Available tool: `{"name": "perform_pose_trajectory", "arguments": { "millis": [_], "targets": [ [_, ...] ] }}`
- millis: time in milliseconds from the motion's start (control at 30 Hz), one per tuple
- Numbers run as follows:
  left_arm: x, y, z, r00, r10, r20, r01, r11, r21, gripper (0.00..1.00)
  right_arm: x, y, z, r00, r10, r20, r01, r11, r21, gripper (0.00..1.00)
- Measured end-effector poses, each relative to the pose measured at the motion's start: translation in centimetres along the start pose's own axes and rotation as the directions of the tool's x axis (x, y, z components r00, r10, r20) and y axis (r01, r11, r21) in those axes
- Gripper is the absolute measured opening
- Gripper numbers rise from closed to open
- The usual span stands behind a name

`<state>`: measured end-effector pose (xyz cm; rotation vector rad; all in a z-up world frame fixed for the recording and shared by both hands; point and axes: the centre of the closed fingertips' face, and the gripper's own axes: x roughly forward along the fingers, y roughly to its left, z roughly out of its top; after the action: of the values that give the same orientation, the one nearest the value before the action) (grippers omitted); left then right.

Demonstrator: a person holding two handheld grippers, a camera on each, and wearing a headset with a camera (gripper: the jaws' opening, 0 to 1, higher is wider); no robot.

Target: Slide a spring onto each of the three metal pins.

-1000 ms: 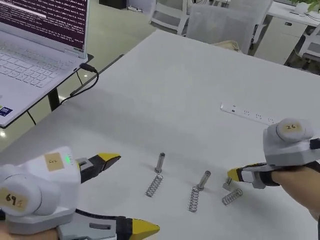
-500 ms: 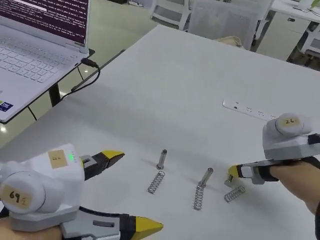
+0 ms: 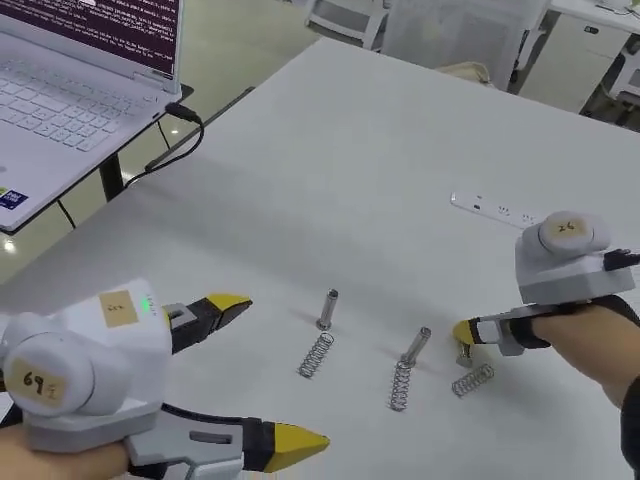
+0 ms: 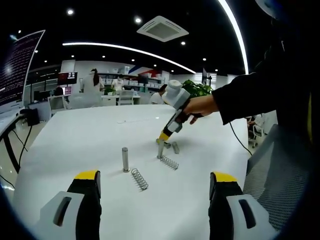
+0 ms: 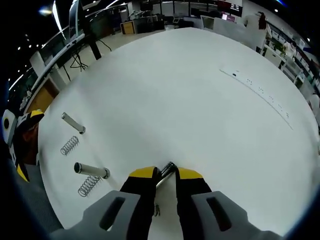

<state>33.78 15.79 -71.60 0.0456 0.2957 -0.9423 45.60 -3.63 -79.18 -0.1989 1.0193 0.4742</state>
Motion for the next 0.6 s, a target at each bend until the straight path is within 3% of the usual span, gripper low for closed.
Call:
{"name": "perform_pose_trajectory", "arguments": {
  "millis": [300,600],
  "targets": [
    [0.1,0.05,-0.1,1.0,-0.002,-0.006,0.002,1.0,-0.002,0.87,0.16,0.05,0.09,0.9988,-0.018,-0.045,0.016,0.998,-0.06,0.11],
    [0.02,0.07,0.04,1.0,0.0,0.005,0.0,1.0,-0.005,0.86,0.38,0.19,0.08,0.9904,-0.07,-0.119,0.049,0.984,-0.169,0.1]
  ]
}}
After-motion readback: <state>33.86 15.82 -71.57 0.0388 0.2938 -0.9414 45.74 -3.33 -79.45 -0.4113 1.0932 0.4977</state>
